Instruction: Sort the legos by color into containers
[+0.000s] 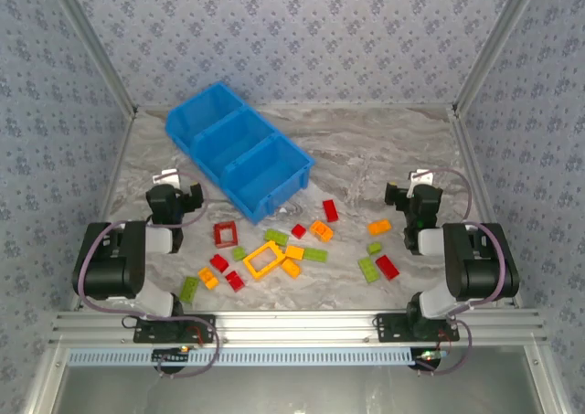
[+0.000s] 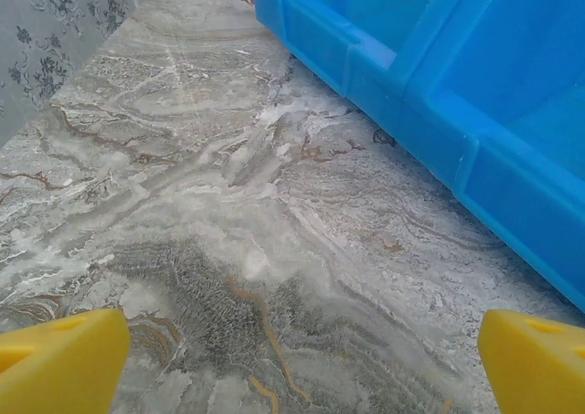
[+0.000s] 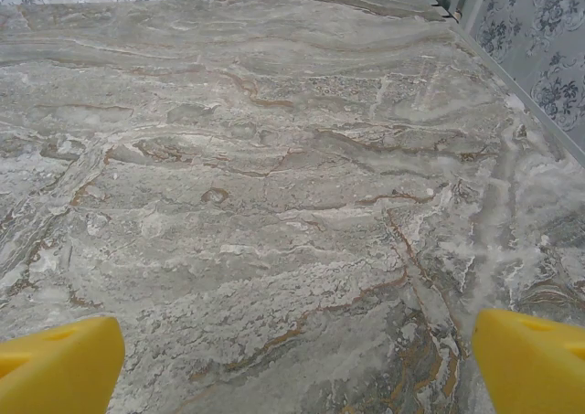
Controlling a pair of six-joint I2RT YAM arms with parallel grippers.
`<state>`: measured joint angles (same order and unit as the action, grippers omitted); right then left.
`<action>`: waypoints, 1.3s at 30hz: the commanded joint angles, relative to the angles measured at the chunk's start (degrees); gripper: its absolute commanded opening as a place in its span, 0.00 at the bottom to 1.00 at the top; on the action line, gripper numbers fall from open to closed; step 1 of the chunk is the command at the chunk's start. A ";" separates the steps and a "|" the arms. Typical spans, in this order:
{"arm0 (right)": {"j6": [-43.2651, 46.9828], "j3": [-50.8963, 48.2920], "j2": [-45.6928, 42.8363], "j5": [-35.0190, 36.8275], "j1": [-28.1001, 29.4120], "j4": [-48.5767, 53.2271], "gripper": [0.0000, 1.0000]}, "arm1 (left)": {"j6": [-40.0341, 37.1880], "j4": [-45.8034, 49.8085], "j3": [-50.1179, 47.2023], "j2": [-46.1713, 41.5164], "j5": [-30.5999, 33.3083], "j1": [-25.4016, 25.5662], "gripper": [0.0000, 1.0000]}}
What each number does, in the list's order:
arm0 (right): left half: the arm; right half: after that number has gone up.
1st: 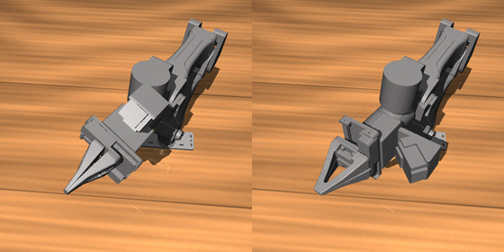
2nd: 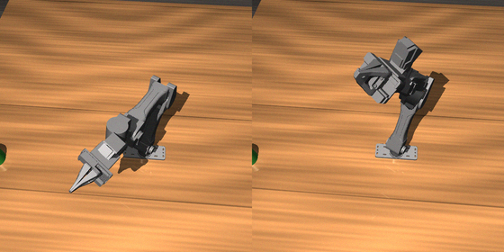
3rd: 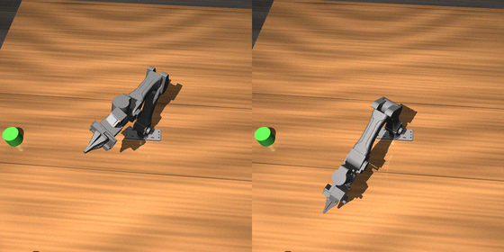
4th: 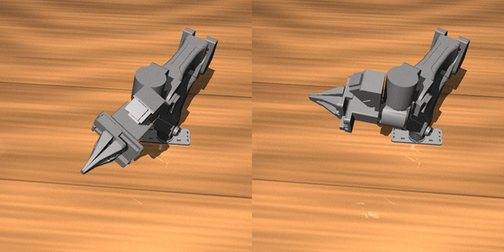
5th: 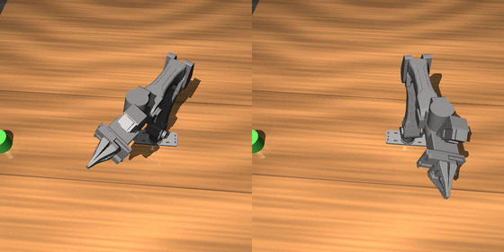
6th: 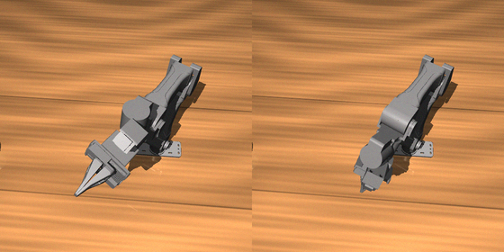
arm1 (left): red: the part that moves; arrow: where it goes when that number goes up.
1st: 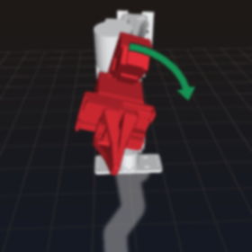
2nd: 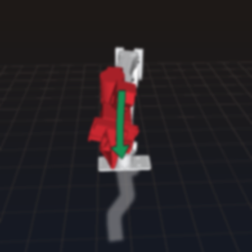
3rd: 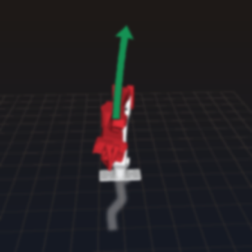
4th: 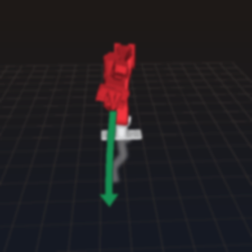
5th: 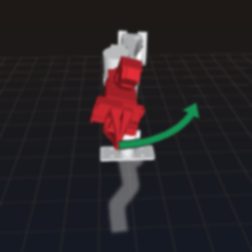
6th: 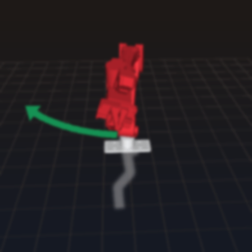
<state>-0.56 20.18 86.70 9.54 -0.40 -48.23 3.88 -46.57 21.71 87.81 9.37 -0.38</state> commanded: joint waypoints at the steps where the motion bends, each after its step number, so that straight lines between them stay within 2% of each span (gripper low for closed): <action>1: 0.29 1.22 0.41 -0.66 -0.46 0.35 1.00 | -0.76 -1.42 1.13 -0.10 -1.06 -0.10 0.98; 21: 0.29 1.04 0.37 -0.64 -0.47 0.28 1.00 | -0.85 -2.16 0.90 -0.48 -1.52 -0.06 0.98; 22: 0.36 0.91 0.08 -0.42 -0.47 -0.41 1.00 | -1.58 1.13 1.52 -2.74 -2.36 0.18 0.98; 25: 0.94 9.08 -8.42 6.71 2.11 20.01 1.00 | -2.42 17.84 7.51 -13.40 4.40 3.53 0.98; 30: 0.91 24.27 -26.45 11.06 8.88 39.51 1.00 | -5.60 29.72 17.09 -30.84 9.17 11.77 0.98; 31: -2.61 30.46 -28.48 10.88 10.21 46.09 1.00 | -7.07 31.74 20.27 -33.31 10.48 14.72 0.98; 32: -9.96 36.39 -28.82 9.80 10.64 52.79 1.00 | -6.29 33.95 23.36 -35.10 11.82 17.16 0.98; 33: -17.99 41.11 -28.38 9.02 10.34 59.44 1.00 | -0.83 39.77 27.18 -36.15 12.92 18.23 0.98; 35: -40.30 50.59 -26.38 8.21 9.29 79.91 1.00 | 19.02 65.29 38.27 -37.20 14.08 17.65 0.98; 36: -42.82 51.58 -25.41 3.66 8.34 83.60 0.98 | 23.71 70.11 40.32 -37.34 13.03 16.89 0.98; 37: -41.40 51.89 -24.52 -1.01 7.40 85.18 0.84 | 24.01 71.64 41.26 -37.38 6.90 15.25 0.98; 38: -41.57 53.22 -23.41 -5.01 7.96 88.42 0.76 | 24.74 73.96 42.81 -36.94 -1.38 13.43 0.98; 39: -42.96 54.42 -22.77 -3.88 11.08 92.42 0.74 | 26.20 77.39 44.43 -36.24 -6.09 13.12 0.98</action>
<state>-30.26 75.29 58.81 12.53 8.08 17.30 19.03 9.02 64.12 50.02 14.31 14.46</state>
